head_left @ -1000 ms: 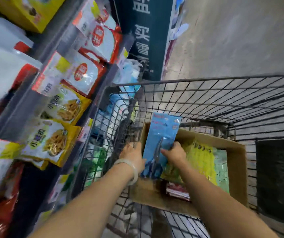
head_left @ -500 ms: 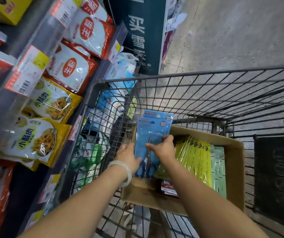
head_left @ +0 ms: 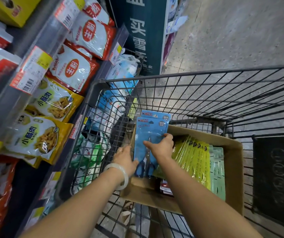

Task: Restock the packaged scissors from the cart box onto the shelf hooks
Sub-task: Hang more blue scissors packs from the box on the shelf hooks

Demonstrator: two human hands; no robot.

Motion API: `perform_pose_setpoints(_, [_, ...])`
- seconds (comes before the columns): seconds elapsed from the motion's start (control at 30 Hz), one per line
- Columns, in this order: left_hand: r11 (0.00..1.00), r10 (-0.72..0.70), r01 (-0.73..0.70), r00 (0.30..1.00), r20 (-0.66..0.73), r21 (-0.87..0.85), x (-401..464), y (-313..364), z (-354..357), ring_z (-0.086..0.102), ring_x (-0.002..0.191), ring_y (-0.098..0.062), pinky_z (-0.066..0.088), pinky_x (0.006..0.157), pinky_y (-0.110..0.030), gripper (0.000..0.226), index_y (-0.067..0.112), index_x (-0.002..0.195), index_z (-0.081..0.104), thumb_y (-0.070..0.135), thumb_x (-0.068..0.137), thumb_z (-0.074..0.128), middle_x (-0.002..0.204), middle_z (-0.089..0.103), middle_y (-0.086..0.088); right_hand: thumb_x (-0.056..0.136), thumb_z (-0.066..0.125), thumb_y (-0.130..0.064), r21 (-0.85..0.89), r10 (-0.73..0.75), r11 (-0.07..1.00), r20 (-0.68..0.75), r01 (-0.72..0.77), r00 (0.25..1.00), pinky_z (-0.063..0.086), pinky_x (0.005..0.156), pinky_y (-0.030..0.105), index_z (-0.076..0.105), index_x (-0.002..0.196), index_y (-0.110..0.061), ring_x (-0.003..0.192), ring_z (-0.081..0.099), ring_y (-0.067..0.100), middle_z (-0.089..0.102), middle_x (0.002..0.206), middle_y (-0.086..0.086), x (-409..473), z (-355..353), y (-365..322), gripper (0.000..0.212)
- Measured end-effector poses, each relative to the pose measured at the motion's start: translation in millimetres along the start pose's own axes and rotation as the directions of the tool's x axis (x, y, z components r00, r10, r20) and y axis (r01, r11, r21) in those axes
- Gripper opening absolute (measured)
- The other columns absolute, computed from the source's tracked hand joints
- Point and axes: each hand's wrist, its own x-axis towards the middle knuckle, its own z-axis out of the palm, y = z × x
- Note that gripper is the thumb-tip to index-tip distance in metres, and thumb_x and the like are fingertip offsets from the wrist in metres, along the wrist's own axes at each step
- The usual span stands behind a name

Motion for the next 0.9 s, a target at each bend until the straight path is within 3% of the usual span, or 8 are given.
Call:
perform_pose_setpoints(0.17, [1.000, -0.002, 0.002, 1.000, -0.011, -0.010, -2.5, -1.5, 0.6, 0.041, 0.129, -0.029, 0.037, 0.108, -0.039, 0.056, 0.016, 0.139, 0.035, 0.031, 0.090, 0.059, 0.140, 0.039, -0.010, 0.064, 0.084, -0.027, -0.045, -0.019, 0.999, -0.065, 0.017, 0.998, 0.047, 0.098, 0.043, 0.040, 0.126, -0.012, 0.119, 0.050, 0.027, 0.047, 0.129, 0.009, -7.7, -0.1, 6.8, 0.078])
perform_pose_setpoints(0.3, [0.999, 0.003, -0.004, 1.000, -0.014, -0.035, -9.5, -2.6, 0.5, 0.042, 0.128, -0.028, 0.037, 0.107, -0.037, 0.061, 0.019, 0.138, 0.035, 0.025, 0.085, 0.065, 0.138, 0.042, -0.009, 0.080, 0.071, -0.027, -0.219, -0.132, 0.966, 0.028, 0.135, 0.991, 0.050, 0.093, 0.044, 0.060, 0.113, -0.013, 0.112, 0.055, 0.027, 0.059, 0.118, 0.006, -14.0, -12.5, 15.3, 0.038])
perform_pose_setpoints(0.4, [0.985, 0.024, -0.030, 0.999, -0.040, -0.171, -14.7, -3.5, -3.8, 0.047, 0.124, -0.024, 0.039, 0.103, -0.034, 0.078, 0.022, 0.141, 0.028, 0.019, 0.077, 0.073, 0.136, 0.045, -0.004, 0.085, 0.065, -0.013, 0.077, -0.169, 0.985, 0.233, 0.155, 0.957, 0.053, 0.091, 0.043, 0.062, 0.109, -0.012, 0.108, 0.061, 0.025, 0.066, 0.113, 0.006, -21.4, -31.7, 11.3, 0.024])
perform_pose_setpoints(0.5, [0.839, 0.056, -0.040, 0.998, 0.012, -0.543, -15.8, -0.1, -10.8, 0.054, 0.106, -0.016, 0.044, 0.094, -0.031, 0.068, 0.020, 0.135, 0.037, 0.009, 0.078, 0.073, 0.123, 0.057, -0.001, 0.084, 0.063, 0.000, 0.277, -0.311, 0.936, 0.365, 0.216, 0.878, 0.054, 0.088, 0.037, 0.062, 0.107, -0.002, 0.098, 0.065, 0.024, 0.068, 0.107, 0.011, -24.3, -54.2, -8.4, 0.023])
perform_pose_setpoints(0.6, [0.624, 0.007, 0.014, 1.000, 0.024, -0.781, -15.1, 10.8, -15.2, 0.060, 0.099, -0.022, 0.048, 0.092, -0.038, 0.030, 0.013, 0.114, 0.057, 0.001, 0.087, 0.061, 0.120, 0.064, -0.017, 0.084, 0.065, -0.004, 0.385, -0.360, 0.899, 0.370, 0.211, 0.856, 0.056, 0.069, 0.027, 0.064, 0.091, -0.008, 0.078, 0.064, 0.016, 0.068, 0.088, 0.006, -26.7, -67.6, -32.5, 0.008])
perform_pose_setpoints(0.73, [0.535, -0.086, 0.040, 0.996, -0.007, -0.844, -11.9, 15.6, -16.7, 0.064, 0.101, -0.031, 0.051, 0.092, -0.046, 0.020, 0.008, 0.109, 0.061, 0.006, 0.089, 0.060, 0.108, 0.068, -0.014, 0.088, 0.062, -0.032, 0.531, -0.187, 0.847, 0.269, 0.016, 0.945, 0.052, 0.067, 0.030, 0.060, 0.082, -0.016, 0.077, 0.062, 0.018, 0.066, 0.082, 0.002, -14.4, -70.7, -35.2, 0.016])
perform_pose_setpoints(0.83, [0.448, -0.127, 0.039, 0.992, -0.021, -0.893, -6.3, 11.5, -20.3, 0.064, 0.079, -0.022, 0.053, 0.072, -0.033, 0.013, 0.010, 0.103, 0.061, 0.008, 0.090, 0.059, 0.087, 0.067, -0.004, 0.087, 0.063, -0.034, 0.280, 0.049, 0.956, 0.131, -0.084, 0.990, 0.053, 0.079, 0.037, 0.058, 0.108, -0.005, 0.087, 0.062, 0.022, 0.066, 0.102, 0.011, 7.4, -63.0, -9.5, 0.037])
perform_pose_setpoints(0.9, [0.368, -0.153, 0.053, 0.988, -0.004, -0.928, -2.8, 7.5, -22.5, 0.064, 0.082, -0.025, 0.053, 0.080, -0.039, 0.012, 0.009, 0.102, 0.061, 0.007, 0.090, 0.059, 0.091, 0.068, -0.008, 0.082, 0.071, -0.025, 0.033, 0.095, 0.995, 0.124, -0.099, 0.988, 0.051, 0.080, 0.036, 0.048, 0.125, 0.000, 0.094, 0.059, 0.023, 0.061, 0.119, 0.016, 19.0, -50.4, 10.1, 0.055])
